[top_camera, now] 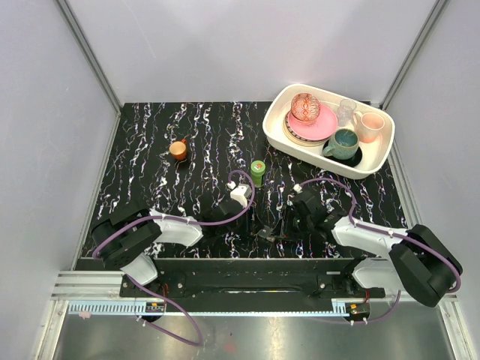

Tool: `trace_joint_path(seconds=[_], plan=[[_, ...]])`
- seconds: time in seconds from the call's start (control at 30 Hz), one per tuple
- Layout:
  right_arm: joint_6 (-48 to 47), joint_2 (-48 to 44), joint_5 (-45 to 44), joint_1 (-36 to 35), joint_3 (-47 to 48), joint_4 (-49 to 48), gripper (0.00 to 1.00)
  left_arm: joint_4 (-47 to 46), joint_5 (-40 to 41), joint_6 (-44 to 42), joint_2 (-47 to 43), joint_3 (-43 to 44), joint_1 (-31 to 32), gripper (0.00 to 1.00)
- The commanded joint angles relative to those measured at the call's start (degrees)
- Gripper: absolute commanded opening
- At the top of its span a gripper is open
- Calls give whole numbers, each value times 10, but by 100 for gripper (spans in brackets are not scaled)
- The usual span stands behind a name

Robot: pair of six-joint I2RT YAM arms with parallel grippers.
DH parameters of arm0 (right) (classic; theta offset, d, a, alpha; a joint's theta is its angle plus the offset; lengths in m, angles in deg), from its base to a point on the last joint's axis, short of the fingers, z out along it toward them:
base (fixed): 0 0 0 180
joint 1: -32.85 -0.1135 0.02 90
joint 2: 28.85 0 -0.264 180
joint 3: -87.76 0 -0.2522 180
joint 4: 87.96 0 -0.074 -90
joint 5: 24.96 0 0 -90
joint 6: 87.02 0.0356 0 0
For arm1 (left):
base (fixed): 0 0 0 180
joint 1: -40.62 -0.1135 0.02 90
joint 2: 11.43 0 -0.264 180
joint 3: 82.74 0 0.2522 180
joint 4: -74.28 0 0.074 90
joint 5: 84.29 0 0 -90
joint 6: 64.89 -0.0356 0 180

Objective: Sort the pills into containers

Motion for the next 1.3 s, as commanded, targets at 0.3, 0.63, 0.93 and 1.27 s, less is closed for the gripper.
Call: trace_joint_path(seconds=[0.3, 0.63, 0.93, 1.27], plan=[[-12, 55, -163, -2, 19, 48, 0, 43, -102, 4, 26, 4, 45, 46], [7, 53, -202, -6, 33, 86, 0, 48, -104, 2, 31, 14, 46, 45], [10, 60, -215, -13, 40, 95, 0, 50, -104, 2, 31, 16, 46, 45], [-10, 35, -197, -15, 37, 81, 0, 45, -106, 3, 34, 13, 45, 45]])
